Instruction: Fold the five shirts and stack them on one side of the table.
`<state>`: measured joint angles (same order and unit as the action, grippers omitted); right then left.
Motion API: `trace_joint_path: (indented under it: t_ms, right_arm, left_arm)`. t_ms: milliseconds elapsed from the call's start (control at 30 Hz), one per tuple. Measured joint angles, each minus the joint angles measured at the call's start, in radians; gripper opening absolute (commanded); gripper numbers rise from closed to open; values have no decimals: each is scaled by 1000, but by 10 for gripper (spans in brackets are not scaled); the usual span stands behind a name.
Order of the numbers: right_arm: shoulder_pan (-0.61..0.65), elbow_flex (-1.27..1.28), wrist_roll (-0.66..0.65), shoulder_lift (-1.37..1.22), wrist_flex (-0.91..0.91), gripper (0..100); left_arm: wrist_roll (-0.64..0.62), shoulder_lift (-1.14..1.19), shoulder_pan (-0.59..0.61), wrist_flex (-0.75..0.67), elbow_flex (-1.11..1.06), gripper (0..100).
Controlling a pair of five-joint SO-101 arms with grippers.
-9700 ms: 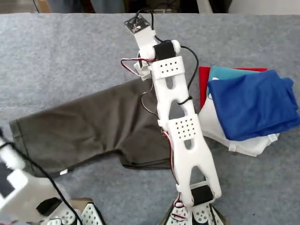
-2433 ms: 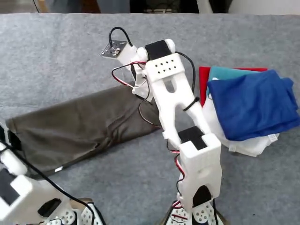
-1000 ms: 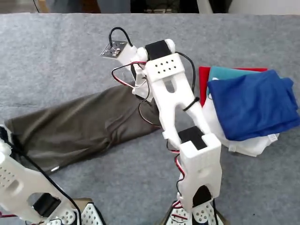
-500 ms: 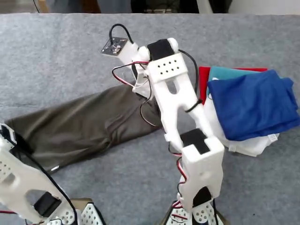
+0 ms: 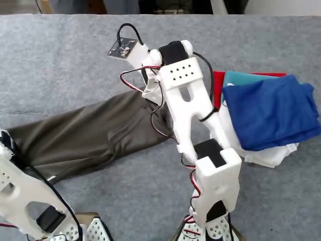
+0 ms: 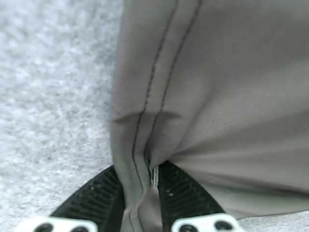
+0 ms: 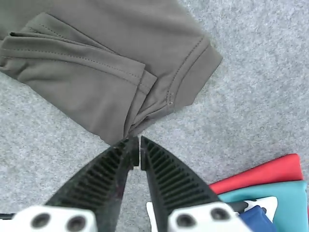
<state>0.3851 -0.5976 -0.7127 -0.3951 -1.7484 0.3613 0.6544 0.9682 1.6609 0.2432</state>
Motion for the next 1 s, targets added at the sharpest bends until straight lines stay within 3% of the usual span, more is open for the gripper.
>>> trace_joint_path:
  t_ms: [267,467,700,1000]
  right_arm:
    - [-3,0,0,0,-2,15]
    - [-61,-28,0,84,-2,15]
    - [-98,-29,0,236,-5,15]
    - [-333,-40,0,362,32,15]
  left_arm:
    - [75,-95,120,80,195,29]
    - [78,-244,75,89,149,29]
    - [11,-531,-198,89,-83,29]
    - [-292,-856,-766,89,-287,30]
